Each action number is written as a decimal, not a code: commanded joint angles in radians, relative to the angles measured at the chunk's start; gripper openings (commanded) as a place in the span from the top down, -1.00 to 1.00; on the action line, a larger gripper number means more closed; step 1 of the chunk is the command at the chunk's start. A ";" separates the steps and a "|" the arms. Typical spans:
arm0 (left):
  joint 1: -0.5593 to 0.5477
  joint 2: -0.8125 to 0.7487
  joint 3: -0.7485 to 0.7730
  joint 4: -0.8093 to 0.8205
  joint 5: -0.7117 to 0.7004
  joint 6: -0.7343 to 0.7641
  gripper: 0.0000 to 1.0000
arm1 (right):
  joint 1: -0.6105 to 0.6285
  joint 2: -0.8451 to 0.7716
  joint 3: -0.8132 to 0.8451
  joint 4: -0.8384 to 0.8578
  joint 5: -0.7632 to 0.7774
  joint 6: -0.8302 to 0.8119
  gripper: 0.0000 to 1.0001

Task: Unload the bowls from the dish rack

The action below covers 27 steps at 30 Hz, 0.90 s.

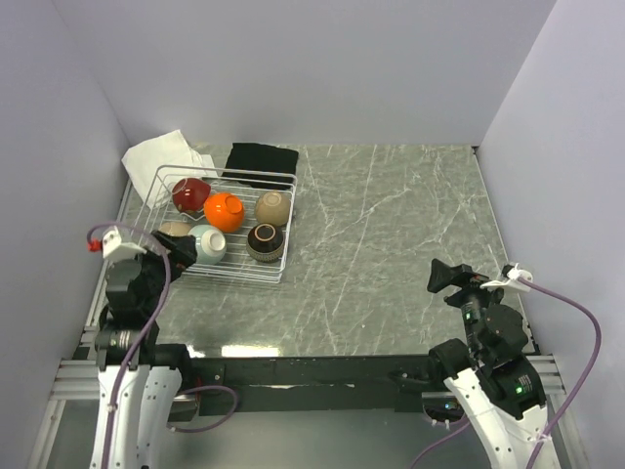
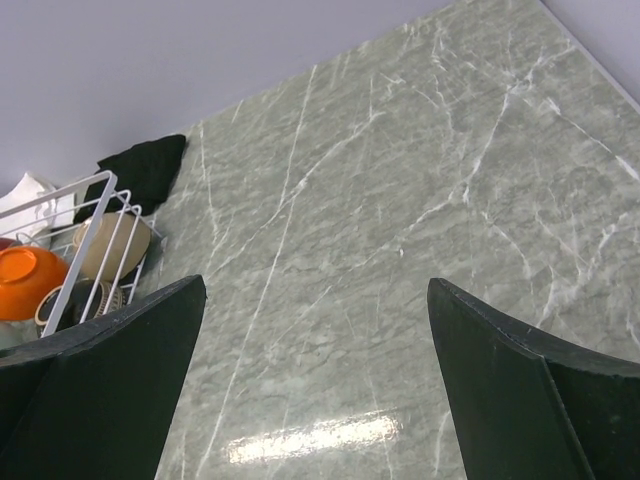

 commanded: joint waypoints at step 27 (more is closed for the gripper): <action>-0.017 0.845 0.486 -0.216 0.124 0.296 -0.99 | 0.032 -0.265 0.000 0.037 -0.043 0.000 -0.99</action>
